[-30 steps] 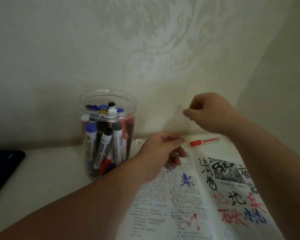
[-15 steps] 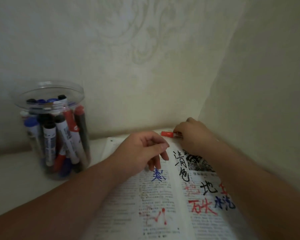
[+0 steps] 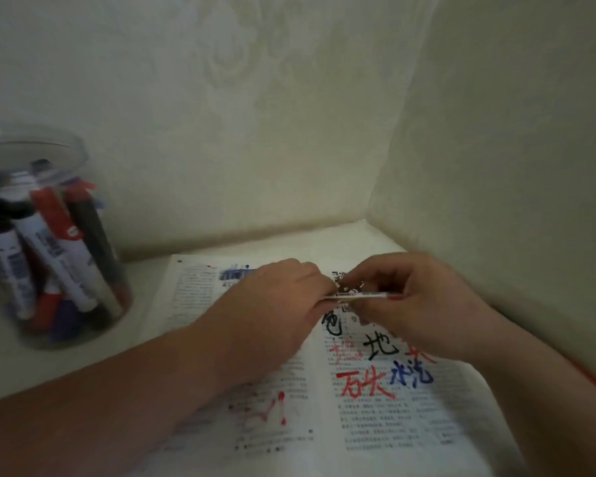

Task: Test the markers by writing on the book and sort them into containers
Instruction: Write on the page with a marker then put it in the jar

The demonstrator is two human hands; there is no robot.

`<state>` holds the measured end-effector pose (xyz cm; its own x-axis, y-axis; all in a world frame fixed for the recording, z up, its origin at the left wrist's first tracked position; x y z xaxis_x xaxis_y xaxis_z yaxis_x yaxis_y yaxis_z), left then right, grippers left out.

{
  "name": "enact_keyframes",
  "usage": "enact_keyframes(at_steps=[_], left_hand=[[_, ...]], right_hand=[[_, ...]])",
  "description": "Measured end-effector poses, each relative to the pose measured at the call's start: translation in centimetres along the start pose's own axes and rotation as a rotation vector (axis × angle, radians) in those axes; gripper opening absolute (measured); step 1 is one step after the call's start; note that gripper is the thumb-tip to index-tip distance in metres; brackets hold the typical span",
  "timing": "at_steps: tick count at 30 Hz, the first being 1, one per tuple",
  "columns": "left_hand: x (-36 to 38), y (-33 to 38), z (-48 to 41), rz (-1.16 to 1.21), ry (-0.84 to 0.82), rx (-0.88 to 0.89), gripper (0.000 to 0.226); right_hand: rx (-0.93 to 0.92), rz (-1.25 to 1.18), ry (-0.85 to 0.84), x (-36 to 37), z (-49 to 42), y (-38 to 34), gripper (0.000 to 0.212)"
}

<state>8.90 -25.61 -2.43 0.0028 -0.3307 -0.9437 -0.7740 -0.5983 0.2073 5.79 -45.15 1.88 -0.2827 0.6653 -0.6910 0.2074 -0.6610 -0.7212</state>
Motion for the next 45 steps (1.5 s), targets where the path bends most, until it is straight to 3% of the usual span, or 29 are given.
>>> enact_keyframes(at_steps=[3, 10, 18, 24, 31, 33, 36, 38, 45], left_hand=[[-0.1, 0.5, -0.3, 0.102, -0.001, -0.057, 0.025], [0.7, 0.8, -0.5, 0.084, 0.026, -0.133, 0.015], [0.5, 0.5, -0.1, 0.269, -0.081, -0.021, 0.030], [0.2, 0.0, 0.1, 0.331, -0.113, -0.057, 0.033], [-1.0, 0.4, 0.0, 0.422, -0.173, -0.156, 0.037], [-1.5, 0.7, 0.3, 0.365, -0.298, -0.244, 0.052], [-1.3, 1.1, 1.0, 0.008, -0.574, -0.336, 0.100], [-1.0, 1.5, 1.5, -0.136, -0.688, -0.352, 0.120], [-1.1, 0.8, 1.2, -0.126, -0.763, -0.398, 0.127]], right_hand=[[-0.036, -0.325, 0.085, 0.1, 0.0, 1.5, 0.009], [-0.264, -0.854, 0.037, 1.2, -0.3, 2.9, 0.011], [-0.290, -0.630, 0.070, 1.9, 0.0, 2.5, 0.016], [-0.258, -0.592, 0.062, 2.6, 0.1, 2.0, 0.014], [-0.286, -0.625, 0.093, 2.4, 0.1, 2.2, 0.029], [-0.244, -0.661, 0.180, 1.7, -0.2, 2.6, 0.028], [-0.159, -0.907, 0.416, -0.2, -0.4, 3.7, 0.038], [-0.068, -0.921, 0.520, -1.2, -0.4, 4.6, 0.038], [0.138, -0.644, 0.374, -0.9, -0.8, 5.7, 0.039]])
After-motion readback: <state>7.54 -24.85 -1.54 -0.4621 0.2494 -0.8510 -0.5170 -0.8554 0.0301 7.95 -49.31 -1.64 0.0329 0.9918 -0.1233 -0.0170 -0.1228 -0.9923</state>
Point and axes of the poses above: each hand's wrist, its own z-axis away from the middle knuckle, its own x-axis out of the palm, y = z × x, the point moved 1 cm from there along -z, towards the middle knuckle, and after that the axes turned 14 degrees about -y, right-handed, at the moved point
